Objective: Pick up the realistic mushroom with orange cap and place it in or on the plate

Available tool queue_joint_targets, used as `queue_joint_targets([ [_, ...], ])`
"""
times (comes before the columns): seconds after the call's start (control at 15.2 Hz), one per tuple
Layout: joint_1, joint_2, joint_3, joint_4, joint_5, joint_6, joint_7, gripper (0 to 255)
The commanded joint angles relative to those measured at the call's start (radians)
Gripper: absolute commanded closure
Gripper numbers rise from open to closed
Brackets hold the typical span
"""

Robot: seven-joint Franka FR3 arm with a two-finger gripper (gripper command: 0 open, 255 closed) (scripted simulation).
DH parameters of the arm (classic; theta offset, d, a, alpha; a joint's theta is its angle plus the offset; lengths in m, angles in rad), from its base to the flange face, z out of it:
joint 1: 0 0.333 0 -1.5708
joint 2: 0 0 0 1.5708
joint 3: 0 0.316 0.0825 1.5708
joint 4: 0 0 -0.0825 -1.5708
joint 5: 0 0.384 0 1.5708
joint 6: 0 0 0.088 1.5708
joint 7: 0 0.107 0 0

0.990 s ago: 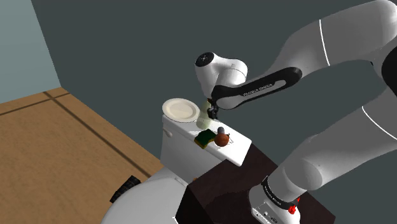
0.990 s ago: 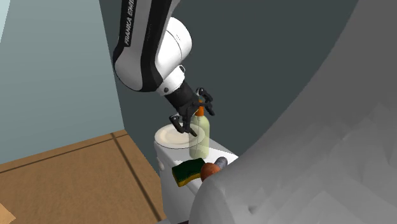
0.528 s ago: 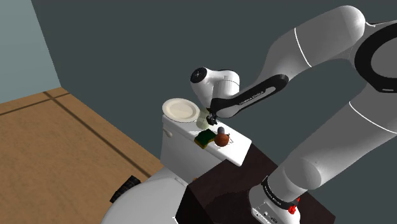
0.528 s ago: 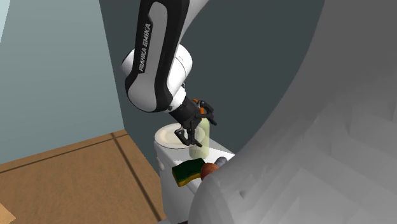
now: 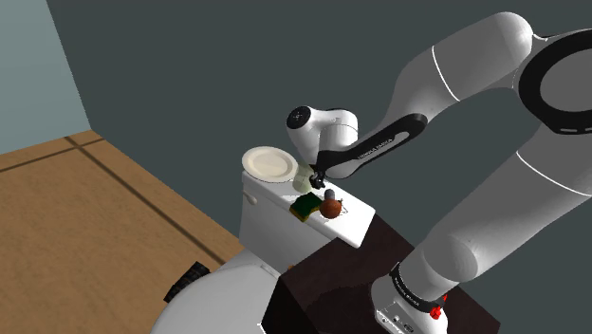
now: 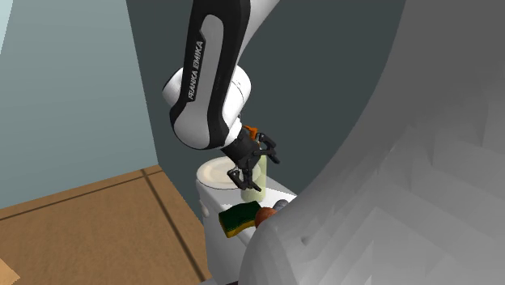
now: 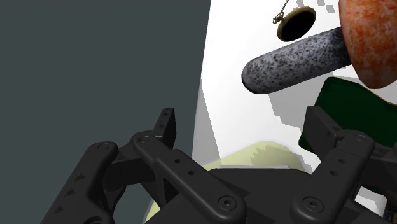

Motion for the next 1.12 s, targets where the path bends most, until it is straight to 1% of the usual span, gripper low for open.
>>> queue_joint_targets([
  [0.0, 0.0, 0.0, 0.0, 0.0, 0.0, 0.0, 0.0, 0],
  [0.07, 0.0, 0.0, 0.0, 0.0, 0.0, 0.0, 0.0, 0],
  [0.13, 0.0, 0.0, 0.0, 0.0, 0.0, 0.0, 0.0, 255],
  [0.73, 0.0, 0.0, 0.0, 0.0, 0.0, 0.0, 0.0, 255],
  [0.79, 0.0, 0.0, 0.0, 0.0, 0.0, 0.0, 0.0, 0],
  [0.92, -0.049, -0.075, -0.073, -0.066, 0.261, 0.124, -0.087, 0],
  [1.06, -0.068, -0.134, -0.163, -0.144, 0.555, 0.218, -0.208, 0],
])
